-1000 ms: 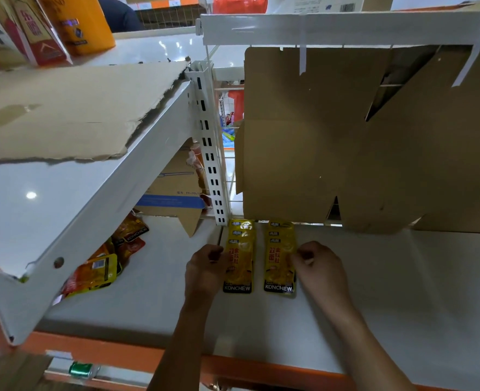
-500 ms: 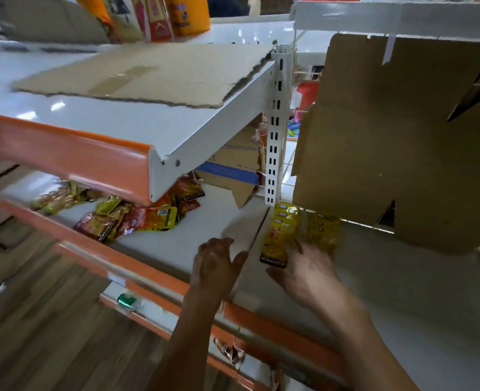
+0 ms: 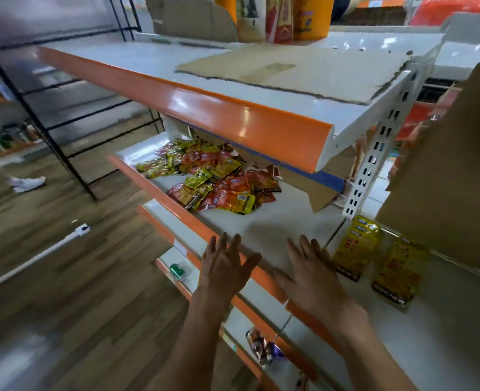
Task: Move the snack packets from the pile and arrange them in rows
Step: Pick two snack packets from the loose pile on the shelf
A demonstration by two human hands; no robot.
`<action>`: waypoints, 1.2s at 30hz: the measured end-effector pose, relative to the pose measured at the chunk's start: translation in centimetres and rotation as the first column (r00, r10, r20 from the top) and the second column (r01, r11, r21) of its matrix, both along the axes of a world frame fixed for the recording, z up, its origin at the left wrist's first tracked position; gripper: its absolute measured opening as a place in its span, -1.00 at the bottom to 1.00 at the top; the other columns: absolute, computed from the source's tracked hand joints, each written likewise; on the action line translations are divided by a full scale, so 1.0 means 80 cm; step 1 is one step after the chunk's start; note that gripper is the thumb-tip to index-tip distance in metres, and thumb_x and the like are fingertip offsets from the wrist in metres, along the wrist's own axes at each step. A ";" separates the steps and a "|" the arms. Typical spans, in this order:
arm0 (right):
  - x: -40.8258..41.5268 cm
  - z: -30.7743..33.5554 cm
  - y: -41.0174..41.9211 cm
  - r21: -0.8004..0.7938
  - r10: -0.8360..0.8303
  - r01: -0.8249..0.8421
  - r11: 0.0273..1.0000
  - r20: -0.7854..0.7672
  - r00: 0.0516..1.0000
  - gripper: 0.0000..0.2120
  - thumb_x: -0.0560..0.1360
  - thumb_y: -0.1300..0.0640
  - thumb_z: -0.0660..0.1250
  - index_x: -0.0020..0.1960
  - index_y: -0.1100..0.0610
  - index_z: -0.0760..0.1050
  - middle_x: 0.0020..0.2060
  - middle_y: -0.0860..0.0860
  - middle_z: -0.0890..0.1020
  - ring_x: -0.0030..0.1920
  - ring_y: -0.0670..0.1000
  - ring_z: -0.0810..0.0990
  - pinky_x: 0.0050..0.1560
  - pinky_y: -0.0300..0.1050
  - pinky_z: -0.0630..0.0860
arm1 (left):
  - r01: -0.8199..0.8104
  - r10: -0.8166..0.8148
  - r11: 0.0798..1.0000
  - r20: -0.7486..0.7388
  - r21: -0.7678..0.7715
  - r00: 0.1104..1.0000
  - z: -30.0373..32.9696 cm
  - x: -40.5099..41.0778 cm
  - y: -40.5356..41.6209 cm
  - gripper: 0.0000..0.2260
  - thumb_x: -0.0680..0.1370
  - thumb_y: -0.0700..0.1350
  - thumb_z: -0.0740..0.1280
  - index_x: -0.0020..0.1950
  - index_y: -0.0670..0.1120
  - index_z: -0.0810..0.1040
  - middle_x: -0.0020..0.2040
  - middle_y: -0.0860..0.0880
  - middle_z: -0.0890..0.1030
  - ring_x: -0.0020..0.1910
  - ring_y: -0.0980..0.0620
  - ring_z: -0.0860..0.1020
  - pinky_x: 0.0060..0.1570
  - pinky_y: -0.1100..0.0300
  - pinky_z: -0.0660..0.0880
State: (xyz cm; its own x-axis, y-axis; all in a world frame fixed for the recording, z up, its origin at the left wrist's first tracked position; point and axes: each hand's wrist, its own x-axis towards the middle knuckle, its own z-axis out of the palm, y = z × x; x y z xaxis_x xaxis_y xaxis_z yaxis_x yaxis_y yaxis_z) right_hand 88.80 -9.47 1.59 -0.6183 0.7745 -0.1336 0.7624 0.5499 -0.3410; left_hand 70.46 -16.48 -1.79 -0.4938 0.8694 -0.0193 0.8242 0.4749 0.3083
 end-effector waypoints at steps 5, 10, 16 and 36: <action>-0.069 -0.006 -0.015 0.023 -0.009 0.009 1.000 -0.005 1.000 -0.22 0.57 -0.33 0.10 0.62 0.02 -0.08 0.60 0.10 -0.08 0.59 0.16 -0.13 0.55 0.11 -0.10 | -0.058 0.060 0.997 -0.053 0.042 0.997 0.016 -0.060 -0.013 -0.04 0.36 0.51 -0.20 0.57 -0.04 0.23 0.56 -0.16 0.25 0.57 -0.20 0.13 0.52 -0.11 0.11; -0.148 -0.006 -0.031 0.007 -0.015 0.015 1.000 -0.012 1.000 -0.24 0.58 -0.31 0.09 0.62 0.01 -0.08 0.60 0.10 -0.10 0.59 0.15 -0.16 0.55 0.12 -0.11 | -0.088 0.088 0.996 0.005 0.010 0.996 0.029 -0.128 -0.033 -0.25 0.55 0.38 0.11 0.61 -0.01 0.12 0.61 -0.18 0.09 0.60 -0.20 -0.02 0.55 -0.10 0.02; -0.252 -0.013 -0.039 -0.011 -0.076 0.076 0.997 -0.059 0.995 -0.26 0.57 -0.29 0.14 0.61 -0.02 -0.03 0.61 0.06 -0.05 0.59 0.13 -0.10 0.54 0.08 -0.07 | -0.057 0.058 0.998 0.033 -0.020 0.998 0.033 -0.232 -0.045 -0.27 0.56 0.36 0.13 0.61 0.00 0.12 0.62 -0.18 0.06 0.60 -0.20 -0.07 0.56 -0.10 -0.04; -0.475 -0.013 0.049 0.023 -0.211 0.219 0.976 -0.192 0.959 -0.41 0.53 -0.14 0.28 0.48 0.08 0.34 0.44 0.11 0.39 0.44 0.14 0.32 0.41 0.08 0.29 | 0.119 -0.119 0.993 -0.017 -0.006 0.993 0.007 -0.442 0.048 -0.36 0.56 0.34 0.18 0.49 -0.06 0.33 0.50 -0.14 0.34 0.53 -0.19 0.21 0.50 -0.06 0.16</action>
State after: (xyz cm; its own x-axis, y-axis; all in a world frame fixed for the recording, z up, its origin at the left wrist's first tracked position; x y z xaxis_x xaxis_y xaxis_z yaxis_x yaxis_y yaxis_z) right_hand 50.80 -5.55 0.53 -0.4476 0.8942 0.0049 0.7891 0.3976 -0.4682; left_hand 35.11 -12.67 -1.25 -0.3868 0.9220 -0.0159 0.8803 0.3744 0.2915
